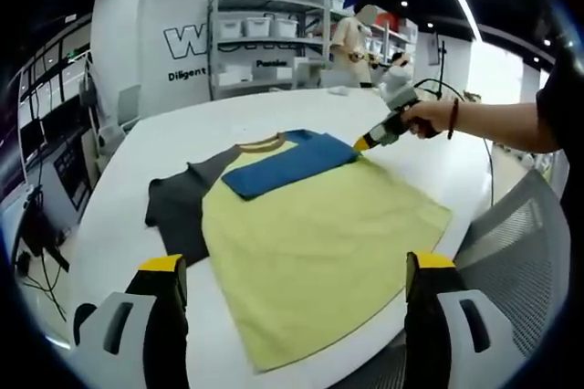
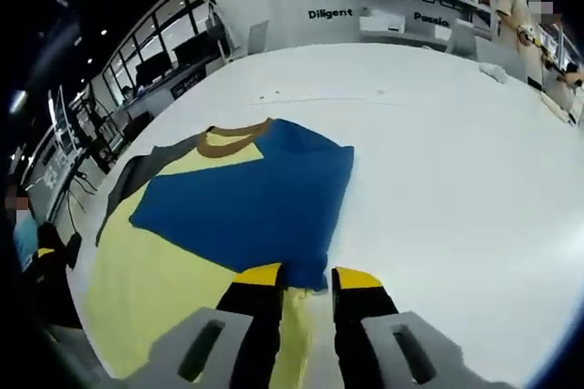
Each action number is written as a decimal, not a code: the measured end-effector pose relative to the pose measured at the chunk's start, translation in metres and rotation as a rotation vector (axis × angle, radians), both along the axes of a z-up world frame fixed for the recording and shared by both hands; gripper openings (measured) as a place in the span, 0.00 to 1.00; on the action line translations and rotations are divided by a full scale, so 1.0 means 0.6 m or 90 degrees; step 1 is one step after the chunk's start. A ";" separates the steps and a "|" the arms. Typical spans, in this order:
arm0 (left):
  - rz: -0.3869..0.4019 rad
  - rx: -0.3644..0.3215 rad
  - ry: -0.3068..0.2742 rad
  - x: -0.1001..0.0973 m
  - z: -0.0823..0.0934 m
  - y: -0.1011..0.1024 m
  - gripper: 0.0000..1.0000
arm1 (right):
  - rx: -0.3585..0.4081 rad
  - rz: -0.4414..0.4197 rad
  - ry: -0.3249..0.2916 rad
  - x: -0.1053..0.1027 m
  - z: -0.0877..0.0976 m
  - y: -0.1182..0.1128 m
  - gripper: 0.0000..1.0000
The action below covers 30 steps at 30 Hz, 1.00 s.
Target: Fold the garment on the visible template until the final outline fits inside the template.
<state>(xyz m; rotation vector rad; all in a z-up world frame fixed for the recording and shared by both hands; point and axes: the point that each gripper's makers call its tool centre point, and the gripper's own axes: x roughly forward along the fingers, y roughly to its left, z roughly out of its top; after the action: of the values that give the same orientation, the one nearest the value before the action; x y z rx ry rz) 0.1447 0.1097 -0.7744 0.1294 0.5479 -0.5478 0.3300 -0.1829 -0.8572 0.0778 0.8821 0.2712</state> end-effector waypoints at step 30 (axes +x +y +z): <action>0.007 0.004 0.011 0.001 -0.007 0.003 0.97 | -0.068 0.040 0.002 0.012 -0.013 -0.008 0.00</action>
<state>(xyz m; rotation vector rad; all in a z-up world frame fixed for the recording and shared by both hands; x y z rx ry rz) 0.1454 0.1117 -0.7784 0.1282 0.5669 -0.5365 0.3371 -0.1877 -0.8648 -0.0495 0.9013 0.2825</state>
